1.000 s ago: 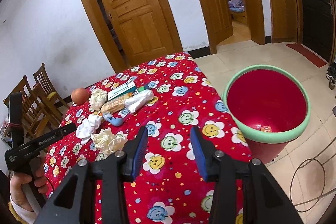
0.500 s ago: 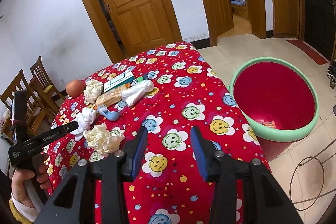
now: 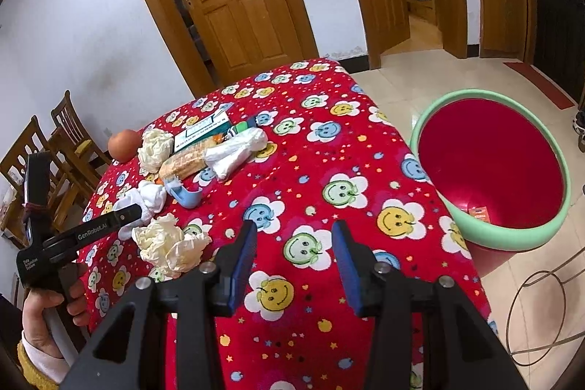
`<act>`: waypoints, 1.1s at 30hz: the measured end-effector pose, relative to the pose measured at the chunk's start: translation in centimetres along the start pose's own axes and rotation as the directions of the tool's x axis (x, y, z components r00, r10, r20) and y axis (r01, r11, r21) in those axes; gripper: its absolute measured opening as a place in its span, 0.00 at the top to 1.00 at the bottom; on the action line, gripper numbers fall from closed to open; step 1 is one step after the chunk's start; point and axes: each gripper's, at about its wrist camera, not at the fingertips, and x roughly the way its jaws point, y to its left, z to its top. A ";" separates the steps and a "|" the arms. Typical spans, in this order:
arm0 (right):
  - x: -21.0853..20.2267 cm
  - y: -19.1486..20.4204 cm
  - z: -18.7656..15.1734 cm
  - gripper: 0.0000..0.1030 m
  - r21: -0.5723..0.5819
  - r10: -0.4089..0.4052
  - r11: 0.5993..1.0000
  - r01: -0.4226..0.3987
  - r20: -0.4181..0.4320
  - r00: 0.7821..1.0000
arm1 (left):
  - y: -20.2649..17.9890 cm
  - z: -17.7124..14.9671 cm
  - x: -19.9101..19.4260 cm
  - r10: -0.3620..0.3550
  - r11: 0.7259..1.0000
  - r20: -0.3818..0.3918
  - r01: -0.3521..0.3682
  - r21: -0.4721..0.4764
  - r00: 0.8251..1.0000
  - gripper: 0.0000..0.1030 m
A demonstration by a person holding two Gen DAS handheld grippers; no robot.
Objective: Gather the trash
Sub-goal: 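Grasp and lift the white cloth with the left tool while the right tool approaches the crumpled white tissue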
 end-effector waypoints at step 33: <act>2.9 8.7 -1.1 0.50 -0.148 0.159 0.974 -0.172 -0.093 0.983 | 3.1 -1.4 -7.3 -0.046 0.996 0.118 0.054 -0.068 0.992 0.91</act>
